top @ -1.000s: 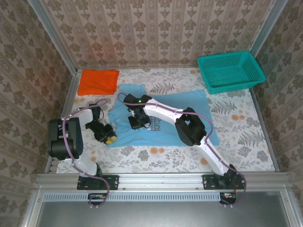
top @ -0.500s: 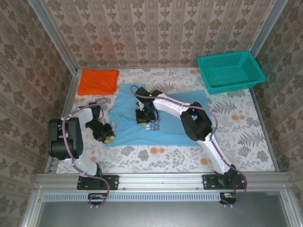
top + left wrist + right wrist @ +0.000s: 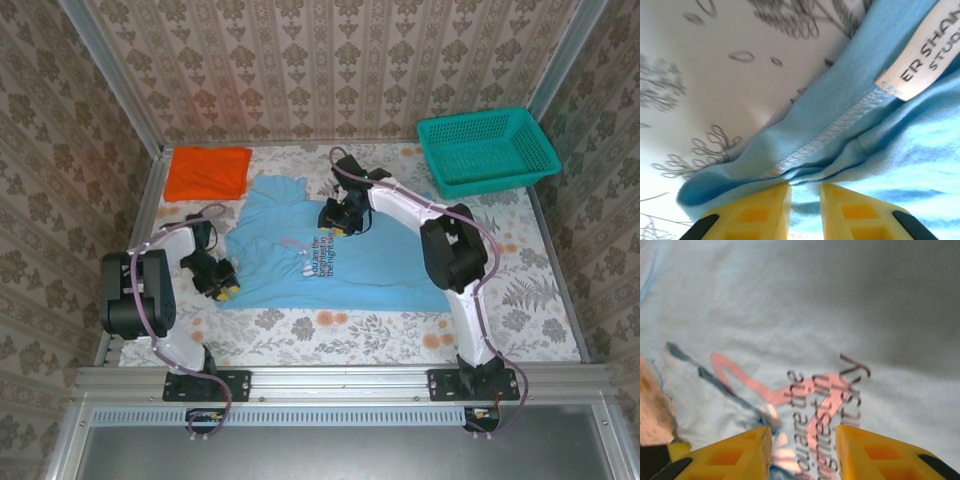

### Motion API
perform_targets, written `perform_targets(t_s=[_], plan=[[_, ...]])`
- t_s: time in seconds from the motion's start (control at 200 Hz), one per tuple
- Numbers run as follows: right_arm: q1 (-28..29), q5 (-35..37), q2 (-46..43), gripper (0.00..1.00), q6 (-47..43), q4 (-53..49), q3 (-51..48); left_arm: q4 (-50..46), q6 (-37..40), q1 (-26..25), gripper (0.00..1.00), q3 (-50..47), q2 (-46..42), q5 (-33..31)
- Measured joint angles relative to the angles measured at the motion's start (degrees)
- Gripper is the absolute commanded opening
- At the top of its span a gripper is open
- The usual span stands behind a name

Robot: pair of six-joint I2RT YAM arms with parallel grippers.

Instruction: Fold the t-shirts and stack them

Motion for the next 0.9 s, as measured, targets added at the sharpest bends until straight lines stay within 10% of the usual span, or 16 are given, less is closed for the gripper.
perform_targets(t_s=[0.4, 0.685, 0.9], plan=[[-1.1, 4.8, -26.8, 0.44, 4.6, 6.7, -34.8, 0.5, 0.2, -6.9, 0.27, 5.5, -12.1, -2.3], [-12.3, 10.4, -49.2, 0.37, 11.5, 6.5, -59.6, 5.5, -0.1, -14.5, 0.25, 3.5, -7.3, 0.7], [-17.3, 10.9, -50.4, 0.33, 14.5, 7.3, -65.3, 8.2, -0.6, -14.6, 0.24, 0.2, -0.2, -0.7]])
